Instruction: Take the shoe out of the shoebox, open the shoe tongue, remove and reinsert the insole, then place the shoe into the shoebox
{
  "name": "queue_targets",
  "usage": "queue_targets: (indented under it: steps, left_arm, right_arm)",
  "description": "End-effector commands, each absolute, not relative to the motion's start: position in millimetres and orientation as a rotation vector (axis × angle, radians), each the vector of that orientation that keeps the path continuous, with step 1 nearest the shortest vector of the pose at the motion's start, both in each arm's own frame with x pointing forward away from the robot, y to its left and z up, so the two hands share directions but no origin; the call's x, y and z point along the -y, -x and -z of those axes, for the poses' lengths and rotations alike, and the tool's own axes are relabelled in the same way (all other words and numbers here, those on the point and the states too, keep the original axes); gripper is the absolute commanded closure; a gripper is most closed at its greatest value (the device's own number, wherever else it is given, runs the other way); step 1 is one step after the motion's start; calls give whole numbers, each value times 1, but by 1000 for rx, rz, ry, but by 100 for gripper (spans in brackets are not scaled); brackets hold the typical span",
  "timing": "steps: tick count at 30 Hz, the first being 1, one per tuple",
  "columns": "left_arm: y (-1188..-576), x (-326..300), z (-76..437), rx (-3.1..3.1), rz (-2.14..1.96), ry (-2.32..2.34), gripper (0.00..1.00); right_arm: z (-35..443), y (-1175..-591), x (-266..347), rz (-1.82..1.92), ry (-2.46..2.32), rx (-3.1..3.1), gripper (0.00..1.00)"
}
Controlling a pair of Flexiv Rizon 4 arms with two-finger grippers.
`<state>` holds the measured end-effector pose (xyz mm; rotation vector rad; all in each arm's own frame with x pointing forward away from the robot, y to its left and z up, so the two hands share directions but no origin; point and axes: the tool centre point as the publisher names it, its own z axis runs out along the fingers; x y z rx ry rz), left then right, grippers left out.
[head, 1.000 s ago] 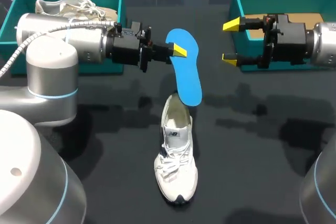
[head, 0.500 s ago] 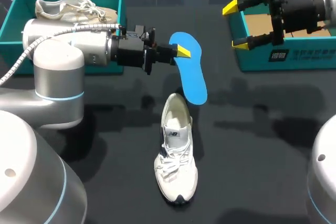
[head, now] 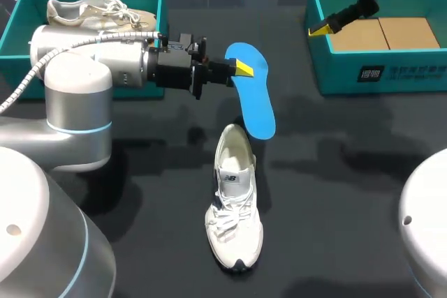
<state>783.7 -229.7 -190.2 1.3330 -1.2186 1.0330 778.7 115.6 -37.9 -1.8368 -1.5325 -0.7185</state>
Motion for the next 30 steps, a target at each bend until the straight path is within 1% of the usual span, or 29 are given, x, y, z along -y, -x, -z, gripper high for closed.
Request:
queue_targets:
  steps: [1,10,30]
  left_arm:
    - [-784,232,191,1218,-1034,-1333,100]
    - [-784,232,191,1218,-1034,-1333,100]
    - [-784,232,191,1218,-1034,-1333,100]
  right_arm:
    - [26,-784,-127,329,2058,1817,0]
    - [11,-779,-150,242,2093,1960,0]
    - [12,-770,-178,-15,2206,2095,0]
